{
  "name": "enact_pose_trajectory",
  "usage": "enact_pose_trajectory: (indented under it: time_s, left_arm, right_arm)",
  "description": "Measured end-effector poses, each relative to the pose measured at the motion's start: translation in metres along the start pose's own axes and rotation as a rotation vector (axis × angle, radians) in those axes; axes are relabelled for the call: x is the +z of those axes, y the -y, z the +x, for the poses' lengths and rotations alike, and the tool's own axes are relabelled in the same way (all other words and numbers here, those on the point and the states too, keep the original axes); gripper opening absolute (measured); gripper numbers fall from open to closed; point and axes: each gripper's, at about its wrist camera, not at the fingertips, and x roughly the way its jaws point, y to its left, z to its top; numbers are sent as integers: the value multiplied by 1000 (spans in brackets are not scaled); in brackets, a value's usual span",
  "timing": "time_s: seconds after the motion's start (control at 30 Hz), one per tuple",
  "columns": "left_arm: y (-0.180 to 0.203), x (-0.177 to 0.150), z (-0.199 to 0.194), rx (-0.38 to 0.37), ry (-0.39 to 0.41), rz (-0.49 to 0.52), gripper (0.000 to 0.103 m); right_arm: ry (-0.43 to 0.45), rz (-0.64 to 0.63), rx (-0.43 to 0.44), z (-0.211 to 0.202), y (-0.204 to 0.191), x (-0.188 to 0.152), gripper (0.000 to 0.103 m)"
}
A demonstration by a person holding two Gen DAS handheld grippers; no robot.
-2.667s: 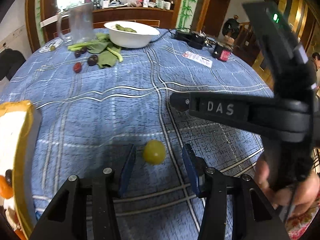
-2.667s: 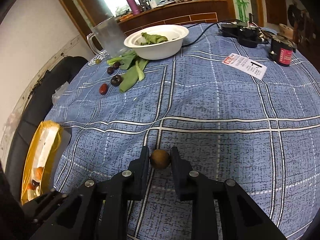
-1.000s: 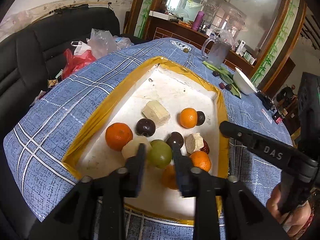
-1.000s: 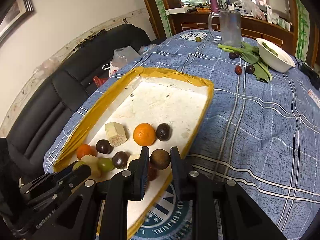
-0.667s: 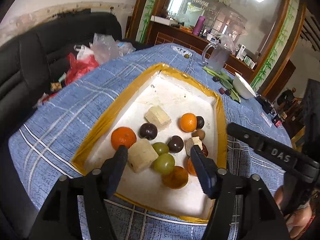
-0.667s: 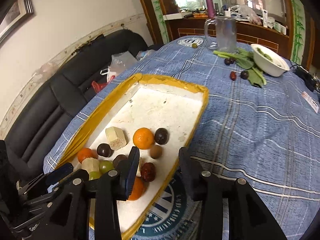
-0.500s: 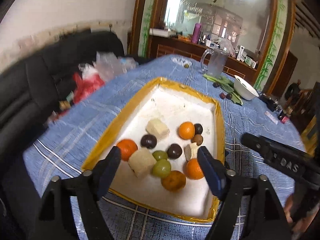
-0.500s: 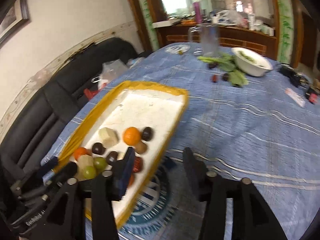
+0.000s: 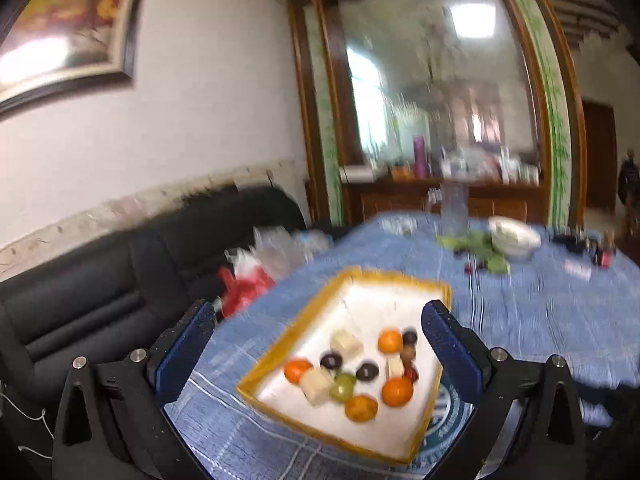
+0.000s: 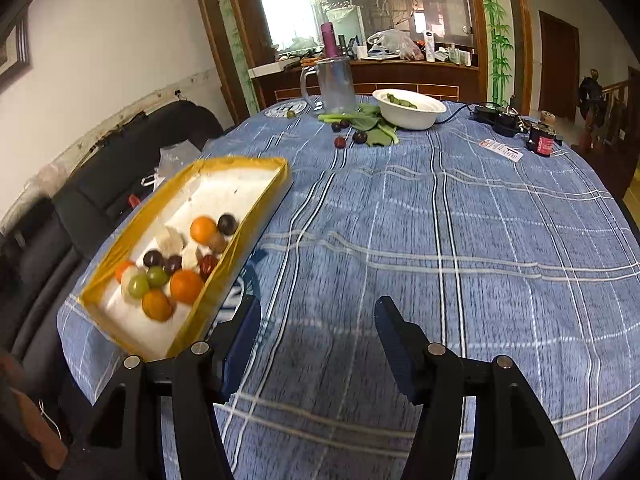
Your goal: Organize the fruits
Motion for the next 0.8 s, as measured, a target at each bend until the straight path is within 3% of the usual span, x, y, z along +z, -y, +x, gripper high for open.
enact_pose_trajectory:
  time_s: [0.1, 0.2, 0.37, 0.5, 0.8]
  left_arm:
    - [-8, 5, -19, -87, 118, -51, 103]
    - [-10, 0, -23, -109, 115, -62, 103]
    - [-6, -4, -9, -155, 8, -66, 103]
    - [-6, -10, 10, -147, -87, -68, 103]
    - [-12, -23, 28, -177, -164, -77, 103]
  right_arm:
    - [11, -26, 15, -6, -6, -6, 64]
    - [21, -57, 19, -9, -14, -10, 64]
    - [2, -82, 37, -7, -23, -15, 67]
    - [-12, -104, 32, -2, -31, -19, 67]
    - [-36, -161, 14, 10, -54, -22, 75]
